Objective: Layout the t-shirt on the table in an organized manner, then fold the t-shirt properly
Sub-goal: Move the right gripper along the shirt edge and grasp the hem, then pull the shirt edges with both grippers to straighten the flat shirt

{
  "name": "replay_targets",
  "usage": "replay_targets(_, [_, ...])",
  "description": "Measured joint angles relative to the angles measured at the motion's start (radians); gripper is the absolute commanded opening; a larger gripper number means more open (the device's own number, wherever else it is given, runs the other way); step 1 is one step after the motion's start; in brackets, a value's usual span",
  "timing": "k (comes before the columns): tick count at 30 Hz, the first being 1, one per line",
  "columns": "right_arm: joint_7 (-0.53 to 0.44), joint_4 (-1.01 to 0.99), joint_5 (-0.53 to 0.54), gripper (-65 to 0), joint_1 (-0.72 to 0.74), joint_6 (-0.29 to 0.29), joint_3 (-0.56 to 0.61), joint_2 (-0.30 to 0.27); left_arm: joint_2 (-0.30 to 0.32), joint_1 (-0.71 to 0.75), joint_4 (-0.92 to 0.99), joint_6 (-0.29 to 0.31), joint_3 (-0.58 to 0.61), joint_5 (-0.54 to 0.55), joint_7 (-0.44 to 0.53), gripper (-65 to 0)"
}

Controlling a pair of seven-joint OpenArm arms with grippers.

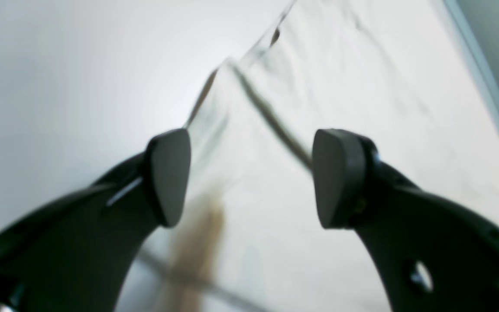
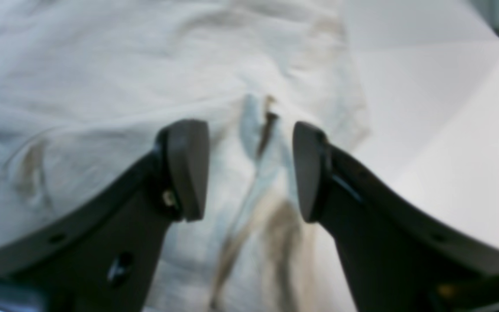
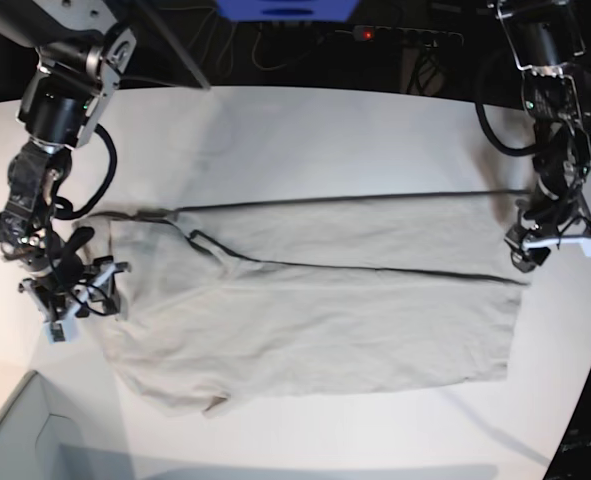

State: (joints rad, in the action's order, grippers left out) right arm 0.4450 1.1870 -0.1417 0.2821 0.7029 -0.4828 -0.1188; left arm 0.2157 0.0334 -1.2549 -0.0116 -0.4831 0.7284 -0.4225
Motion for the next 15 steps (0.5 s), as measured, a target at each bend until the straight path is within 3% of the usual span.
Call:
replay_targets(6, [-0.007,0.004,0.0,-31.1,-0.075,0.0,-0.067,-0.051,-0.003,0.051,0.101,0.006,-0.003,0.002,0.024,-22.2])
replay_targets(12, [-0.003,-0.007,0.0,-31.1,-0.138,0.0,-0.067,-0.049,0.006,0.004,0.188,0.024,0.0,0.001,0.061,-22.5])
replay_targets(15, [-0.005,-0.007,0.004,-31.1,-0.143,0.0,-0.067,-0.048,0.01,-0.017,0.222,0.029,0.0,-0.002,0.07,-28.6])
